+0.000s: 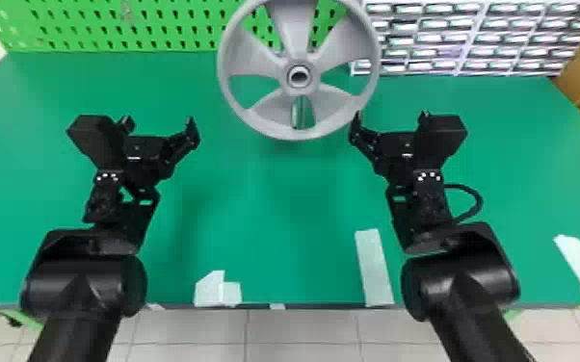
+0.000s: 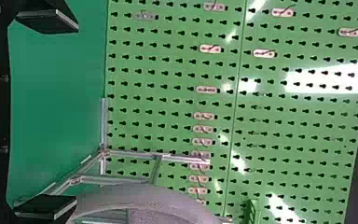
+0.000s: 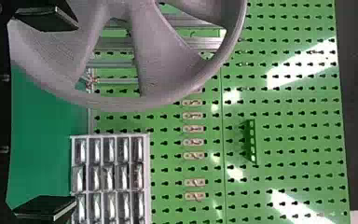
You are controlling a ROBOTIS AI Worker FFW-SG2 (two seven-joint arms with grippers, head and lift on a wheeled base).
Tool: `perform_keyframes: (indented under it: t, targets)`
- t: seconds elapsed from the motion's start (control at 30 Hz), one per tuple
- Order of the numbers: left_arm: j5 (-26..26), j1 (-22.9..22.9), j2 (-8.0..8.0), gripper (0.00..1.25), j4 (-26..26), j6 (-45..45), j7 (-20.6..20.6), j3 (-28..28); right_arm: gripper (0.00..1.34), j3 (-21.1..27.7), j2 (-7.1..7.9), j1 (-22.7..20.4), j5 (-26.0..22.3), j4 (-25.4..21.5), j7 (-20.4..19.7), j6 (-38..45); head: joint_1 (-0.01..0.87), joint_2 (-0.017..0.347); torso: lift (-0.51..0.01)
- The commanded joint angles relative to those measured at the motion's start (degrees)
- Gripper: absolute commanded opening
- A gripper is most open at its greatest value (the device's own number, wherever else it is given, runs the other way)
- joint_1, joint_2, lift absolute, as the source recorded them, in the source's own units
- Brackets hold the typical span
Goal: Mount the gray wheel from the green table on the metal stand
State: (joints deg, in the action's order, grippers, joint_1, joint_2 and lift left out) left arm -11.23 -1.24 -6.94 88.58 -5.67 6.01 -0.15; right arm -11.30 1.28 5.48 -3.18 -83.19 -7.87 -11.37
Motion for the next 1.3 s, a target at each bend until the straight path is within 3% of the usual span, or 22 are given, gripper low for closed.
perform_keyframes:
  t: [0.0,0.6,1.27]
  targets:
    - [0.3,0.9,0.00,1.23,-0.1,-1.4,0.3,0.6,1.34,0.1,0.22,-0.8,-0.1,0.7,0.6,-1.4,0.868,0.052,-0.093]
    - [1.0,3.3,0.00,1.18,-0.5,-3.5,2.3,1.6,1.34,0.6,1.18,-2.7,-0.2,1.9,2.9,-2.9,0.868,0.052,-0.093]
    - [1.0,3.3,0.00,1.17,-0.8,-3.6,2.8,1.6,1.33,1.4,0.92,-2.8,-0.1,2.0,2.9,-2.8,0.868,0.052,-0.093]
